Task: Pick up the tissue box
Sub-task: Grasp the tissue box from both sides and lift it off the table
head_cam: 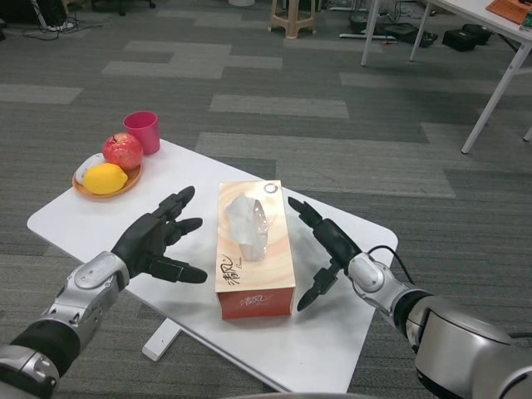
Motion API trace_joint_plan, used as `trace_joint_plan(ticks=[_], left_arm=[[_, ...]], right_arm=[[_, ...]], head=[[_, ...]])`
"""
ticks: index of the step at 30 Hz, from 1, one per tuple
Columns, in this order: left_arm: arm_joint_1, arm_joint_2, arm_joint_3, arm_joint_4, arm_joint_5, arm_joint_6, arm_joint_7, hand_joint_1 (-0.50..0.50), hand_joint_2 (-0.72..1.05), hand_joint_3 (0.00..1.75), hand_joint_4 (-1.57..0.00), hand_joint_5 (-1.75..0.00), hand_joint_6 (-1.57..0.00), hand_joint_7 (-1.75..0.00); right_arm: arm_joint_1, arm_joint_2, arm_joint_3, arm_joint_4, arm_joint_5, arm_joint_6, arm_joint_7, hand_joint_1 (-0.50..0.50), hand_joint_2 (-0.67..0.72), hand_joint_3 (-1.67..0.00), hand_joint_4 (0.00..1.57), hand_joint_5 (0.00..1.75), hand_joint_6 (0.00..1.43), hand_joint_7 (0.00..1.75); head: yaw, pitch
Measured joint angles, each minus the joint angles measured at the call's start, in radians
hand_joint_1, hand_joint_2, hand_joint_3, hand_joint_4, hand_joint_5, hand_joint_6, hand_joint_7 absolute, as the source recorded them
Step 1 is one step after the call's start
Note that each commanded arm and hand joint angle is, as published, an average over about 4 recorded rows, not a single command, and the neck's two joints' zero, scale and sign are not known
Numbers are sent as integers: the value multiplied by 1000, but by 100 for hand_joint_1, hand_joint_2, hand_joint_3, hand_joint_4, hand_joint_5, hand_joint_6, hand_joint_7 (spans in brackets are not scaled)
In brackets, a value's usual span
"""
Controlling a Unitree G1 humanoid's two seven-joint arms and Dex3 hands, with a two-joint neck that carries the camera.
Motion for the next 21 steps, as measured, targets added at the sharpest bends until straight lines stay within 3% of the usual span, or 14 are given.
trace_joint_plan(ticks=[4, 8, 21], left_arm=[[-20, 1, -17, 16, 28, 0, 0, 50, 60, 0, 0, -56, 0, 0], [-44, -1, -57, 50, 65, 1, -1, 50, 69, 0, 0, -62, 0, 0], [-97, -37, -128, 118, 167, -1, 6, 50, 69, 0, 0, -62, 0, 0]], right_arm=[[-12, 11, 30, 15, 0, 1, -12, -35, 15, -16, 3, 0, 0, 7], [-15, 15, 60, 26, 0, 2, -22, -33, 11, -16, 4, 0, 0, 7], [-16, 18, 98, 31, 5, 6, -43, -33, 11, -16, 6, 0, 0, 7]], head=[[-2, -1], [-7, -4], [-11, -12]])
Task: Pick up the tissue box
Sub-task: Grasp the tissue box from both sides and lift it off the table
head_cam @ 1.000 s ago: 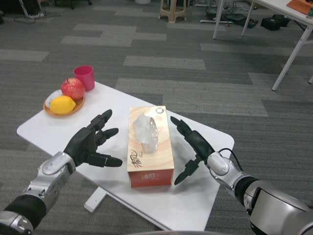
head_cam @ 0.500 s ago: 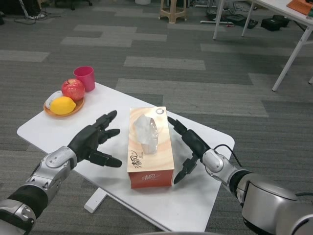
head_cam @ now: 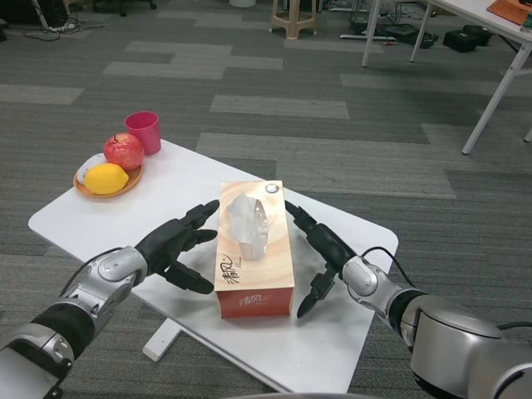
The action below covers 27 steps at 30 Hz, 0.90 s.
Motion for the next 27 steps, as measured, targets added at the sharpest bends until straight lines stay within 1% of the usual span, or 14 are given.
trace_joint_plan(ticks=[2, 4, 6, 8, 10, 15, 18, 20, 23, 24, 27], left_arm=[[-8, -3, -9, 14, 2, -2, 4, 50, 69, 0, 0, -62, 0, 0], [-14, -7, -14, 31, 2, -2, 6, 50, 69, 0, 0, -62, 0, 0], [-17, -12, -15, 45, 2, -3, 6, 50, 69, 0, 0, -62, 0, 0], [-18, -18, -14, 54, 2, -3, 7, 50, 69, 0, 0, -62, 0, 0], [-18, -24, -10, 63, 1, -3, 8, 50, 69, 0, 0, -62, 0, 0], [-17, -32, 5, 76, -1, -3, 7, 50, 69, 0, 0, -62, 0, 0], [-8, -34, 22, 77, -7, -3, 4, 50, 69, 0, 0, -62, 0, 0], [2, -35, 38, 77, -9, -4, 2, 50, 69, 0, 0, -62, 0, 0], [14, -38, 53, 78, -9, -4, -1, 50, 69, 0, 0, -62, 0, 0], [15, -38, 57, 78, -9, -4, -2, 50, 69, 0, 0, -62, 0, 0], [16, -38, 59, 82, -8, -5, -1, 50, 69, 0, 0, -62, 0, 0]], right_arm=[[0, 0, 0, 1, 0, 1, -2, -35, 9, -16, 6, 0, 0, 7], [0, 0, 1, 1, 0, 2, -5, -35, 12, -16, 6, 5, 0, 7], [0, 1, 1, 1, 0, 2, -7, -33, 15, -16, 7, 5, 0, 7], [0, 1, 1, 1, 0, 2, -8, -33, 12, -16, 9, 0, 0, 7], [0, 1, 1, 1, 0, 2, -9, -33, 9, -16, 9, 0, 0, 7], [0, 3, 1, 1, 0, 2, -9, -33, 9, -16, 9, 2, 0, 7], [0, 4, 1, 1, 0, 2, -10, -33, 9, -16, 9, 0, 0, 7], [0, 5, 1, 1, 0, 2, -10, -35, 9, -16, 7, 0, 0, 7], [0, 6, 4, 2, 0, 2, -11, -34, 9, -16, 8, 0, 0, 7], [-1, 6, 6, 2, 0, 2, -12, -33, 9, -16, 9, 0, 0, 7], [-1, 7, 12, 3, 0, 2, -17, -34, 9, -16, 9, 0, 0, 7]], head=[[0, 0], [-1, -2], [-1, -4], [-1, -5], [0, -6], [1, -8], [3, -7], [5, -6], [6, -6], [7, -7], [9, -9]])
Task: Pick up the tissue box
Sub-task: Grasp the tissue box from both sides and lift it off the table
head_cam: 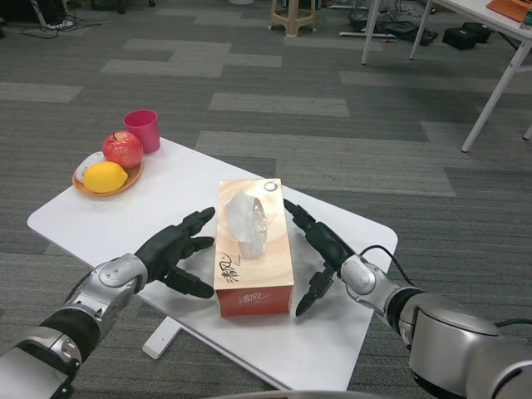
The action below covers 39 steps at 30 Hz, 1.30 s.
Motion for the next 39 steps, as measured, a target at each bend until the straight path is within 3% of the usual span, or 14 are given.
trace_joint_plan(ticks=[6, 11, 16, 28, 39], left_arm=[[-7, 0, -52, 6, 2, -13, 15, 50, 67, 0, 0, -62, 0, 0], [-15, -2, -83, 8, 0, -14, 28, 50, 69, 0, 0, -62, 0, 0], [-16, -2, -86, 7, 0, -14, 29, 50, 69, 0, 0, -62, 0, 0], [-16, -5, -87, 0, 0, -12, 30, 50, 65, 0, 0, -62, 0, 0], [-8, -6, -82, -21, 0, -1, 30, 50, 60, 0, 0, -62, 0, 0]], right_arm=[[-2, 2, 18, 2, 1, 0, -12, -33, 9, -16, 9, 0, 0, 7], [-8, 1, 42, 2, 3, 4, -25, -34, 1, -16, 9, 7, 0, 7], [-8, 1, 46, 2, 3, 5, -34, -33, -3, -16, 11, 0, 0, 7], [-8, 3, 46, 2, 2, 5, -47, -33, -11, -16, 15, 5, 0, 7], [-8, 3, 47, 2, 2, 5, -52, -29, -40, -30, 34, 48, 0, 7]], head=[[1, -1], [-1, -1], [-2, 2], [-2, 4], [2, 6]])
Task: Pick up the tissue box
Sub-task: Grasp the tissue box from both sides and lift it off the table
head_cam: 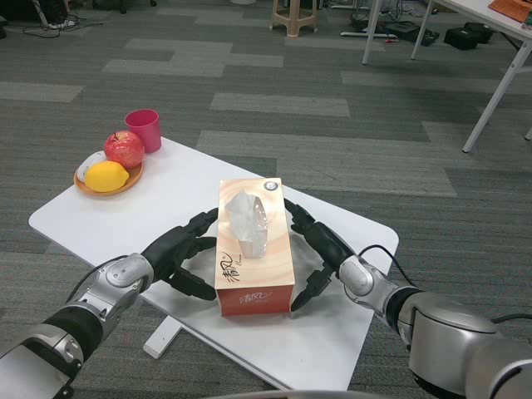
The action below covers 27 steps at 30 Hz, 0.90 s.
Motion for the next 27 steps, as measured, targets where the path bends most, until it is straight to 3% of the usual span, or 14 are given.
trace_joint_plan(ticks=[9, 27], left_arm=[[11, -2, 14, -26, -2, 6, 0, 50, 60, 0, 0, -62, 0, 0], [34, 12, 69, -99, -2, 12, -15, 50, 60, 0, 0, -62, 0, 0]], right_arm=[[0, -6, 0, -10, 0, 0, -2, -29, -41, -32, 27, 48, 0, 7], [2, -51, -23, -111, 0, 2, 0, -29, -41, -40, 17, 48, 0, 10]], head=[[6, 6], [12, 19]])
